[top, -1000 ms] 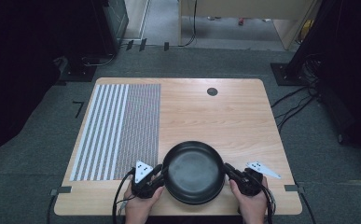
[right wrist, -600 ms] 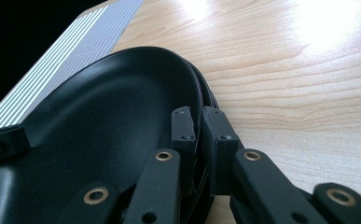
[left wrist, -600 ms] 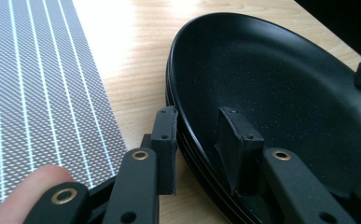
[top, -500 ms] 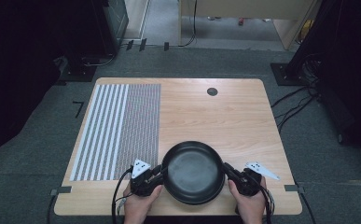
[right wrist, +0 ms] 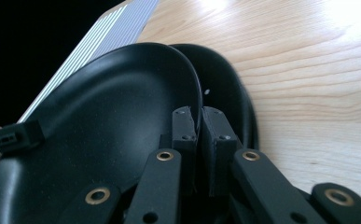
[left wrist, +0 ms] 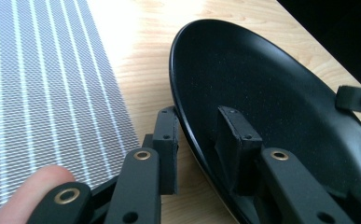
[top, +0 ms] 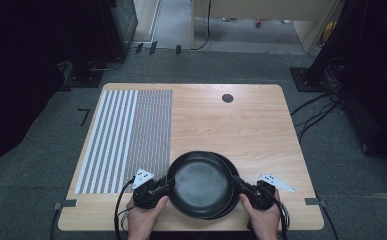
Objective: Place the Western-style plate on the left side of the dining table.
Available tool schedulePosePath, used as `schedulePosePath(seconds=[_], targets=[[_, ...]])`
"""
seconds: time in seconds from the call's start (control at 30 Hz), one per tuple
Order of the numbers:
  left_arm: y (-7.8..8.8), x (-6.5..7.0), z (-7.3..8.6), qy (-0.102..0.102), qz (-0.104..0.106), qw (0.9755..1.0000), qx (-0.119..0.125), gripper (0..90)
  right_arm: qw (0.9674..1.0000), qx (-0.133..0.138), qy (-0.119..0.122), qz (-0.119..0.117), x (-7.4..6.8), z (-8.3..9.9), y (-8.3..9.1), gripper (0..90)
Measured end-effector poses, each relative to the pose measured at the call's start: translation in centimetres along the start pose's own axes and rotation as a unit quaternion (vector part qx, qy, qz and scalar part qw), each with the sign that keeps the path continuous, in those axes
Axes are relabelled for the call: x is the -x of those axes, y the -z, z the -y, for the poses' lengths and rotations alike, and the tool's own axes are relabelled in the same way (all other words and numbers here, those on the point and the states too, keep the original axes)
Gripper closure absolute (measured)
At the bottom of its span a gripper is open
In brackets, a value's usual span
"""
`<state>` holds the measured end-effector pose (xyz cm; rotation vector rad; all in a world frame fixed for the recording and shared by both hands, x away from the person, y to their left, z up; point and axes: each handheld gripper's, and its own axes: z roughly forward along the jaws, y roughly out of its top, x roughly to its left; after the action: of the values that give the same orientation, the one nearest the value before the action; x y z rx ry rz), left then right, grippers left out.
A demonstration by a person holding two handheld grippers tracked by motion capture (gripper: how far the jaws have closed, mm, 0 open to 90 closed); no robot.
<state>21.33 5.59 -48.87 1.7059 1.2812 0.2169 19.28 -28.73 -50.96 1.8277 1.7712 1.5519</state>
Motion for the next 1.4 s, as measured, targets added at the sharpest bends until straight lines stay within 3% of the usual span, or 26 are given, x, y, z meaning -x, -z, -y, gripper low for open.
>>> schedulePosePath(seconds=[0.23,0.27,0.3,0.33,0.37,0.4,0.47,0.5,0.6,0.67,0.73,0.8,0.9,1.07,1.17,1.4], targets=[[1.1,0.0,-0.4,-0.011,-0.010,0.9999,-0.004,71.3,0.9999,0.005,0.014,-0.003,-0.5,0.2,0.0,90.0],[1.1,0.0,-0.3,-0.011,-0.006,0.9999,-0.007,70.8,0.9951,-0.012,-0.016,-0.097,-1.0,0.1,-0.1,90.0],[1.0,0.0,-0.3,-0.013,-0.003,0.9999,-0.009,70.8,0.9951,-0.012,-0.016,-0.097,-1.0,0.1,-0.1,90.0],[0.9,0.3,-0.2,-0.020,-0.003,0.9997,-0.013,70.8,0.9957,-0.028,0.055,-0.070,-3.4,0.9,-0.8,90.0],[0.8,0.4,-0.1,-0.022,-0.003,0.9996,-0.015,70.8,0.9957,-0.028,0.055,-0.070,-3.4,0.9,-0.8,90.0],[0.5,0.7,0.1,-0.031,-0.009,0.9993,-0.020,71.6,0.9929,-0.035,0.089,-0.070,-4.7,1.5,-1.2,90.0],[0.5,0.8,0.2,-0.033,-0.004,0.9992,-0.020,72.6,0.9929,-0.026,0.094,-0.068,-5.3,1.7,-1.2,90.0],[0.5,0.9,0.2,-0.035,-0.006,0.9991,-0.023,72.6,0.9929,-0.026,0.094,-0.068,-5.3,1.7,-1.2,90.0],[0.5,1.0,0.2,-0.038,-0.006,0.9990,-0.022,73.5,0.9960,0.008,0.073,-0.052,-4.4,0.9,-0.2,88.8],[0.5,0.9,0.2,-0.034,-0.001,0.9992,-0.022,71.7,0.9982,0.036,0.040,-0.026,-2.4,-0.3,1.1,88.0],[0.6,0.9,0.2,-0.032,-0.003,0.9993,-0.020,71.7,0.9983,0.041,0.036,-0.017,-1.9,-0.5,1.4,87.6],[0.6,0.8,0.1,-0.031,-0.004,0.9994,-0.018,70.9,0.9980,0.054,0.021,0.023,0.1,-1.2,2.5,85.3],[0.7,0.5,0.1,-0.027,-0.004,0.9995,-0.016,69.1,0.9987,0.041,0.008,0.030,1.2,-1.5,2.6,83.2],[0.7,0.5,0.1,-0.023,-0.001,0.9996,-0.017,67.4,0.9997,0.012,0.008,0.018,1.1,-1.0,1.6,82.2],[0.5,0.5,0.3,-0.023,0.003,0.9995,-0.020,66.4,0.9996,0.005,0.014,0.025,0.9,-0.8,1.3,82.4],[0.2,0.5,0.5,-0.017,0.019,0.9992,-0.032,65.4,0.9994,0.011,0.006,0.033,0.6,-0.5,1.2,84.8]])
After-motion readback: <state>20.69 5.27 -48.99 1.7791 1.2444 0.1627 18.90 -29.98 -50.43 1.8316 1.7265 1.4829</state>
